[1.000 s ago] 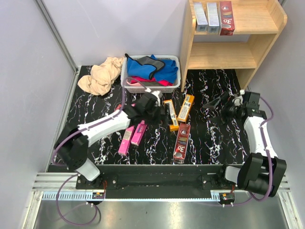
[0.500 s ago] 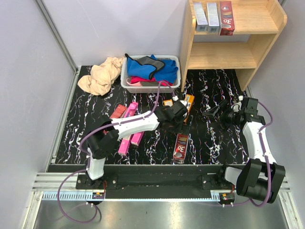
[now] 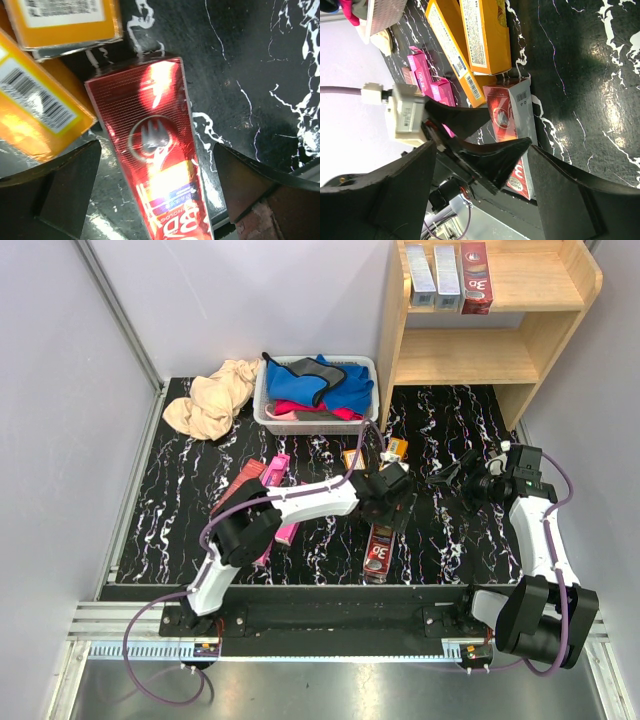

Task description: Place and organize the toothpastes onto the shelf

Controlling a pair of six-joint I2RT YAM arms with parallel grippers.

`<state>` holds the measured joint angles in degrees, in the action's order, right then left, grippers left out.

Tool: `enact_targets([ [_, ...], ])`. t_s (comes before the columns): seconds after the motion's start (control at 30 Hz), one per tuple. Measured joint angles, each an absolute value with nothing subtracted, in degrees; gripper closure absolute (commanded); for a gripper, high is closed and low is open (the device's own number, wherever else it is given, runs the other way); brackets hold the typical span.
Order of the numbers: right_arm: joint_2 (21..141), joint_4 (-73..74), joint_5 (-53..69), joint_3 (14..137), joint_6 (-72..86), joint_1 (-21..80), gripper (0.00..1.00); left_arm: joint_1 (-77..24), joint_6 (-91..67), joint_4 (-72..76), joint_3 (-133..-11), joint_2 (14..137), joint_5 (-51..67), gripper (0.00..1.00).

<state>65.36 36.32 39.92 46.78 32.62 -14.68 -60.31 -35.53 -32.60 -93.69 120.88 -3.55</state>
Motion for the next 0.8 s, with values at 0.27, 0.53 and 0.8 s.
enact_targets([
  [0.27,65.54,36.29,39.9,46.78,32.16,-14.68,0.18,-62.26,-34.2,-36.99,-97.86,125.47,-7.2,0.35],
  [0.53,65.6,36.34,39.42,46.78,31.73,-14.68,0.18,-63.51,-33.28,-40.53,-100.9,126.65,-10.48,0.46],
  [0.8,65.47,36.95,38.39,46.78,31.24,-14.68,0.17,-63.2,-32.99,-41.15,-100.86,125.82,-10.92,0.46],
])
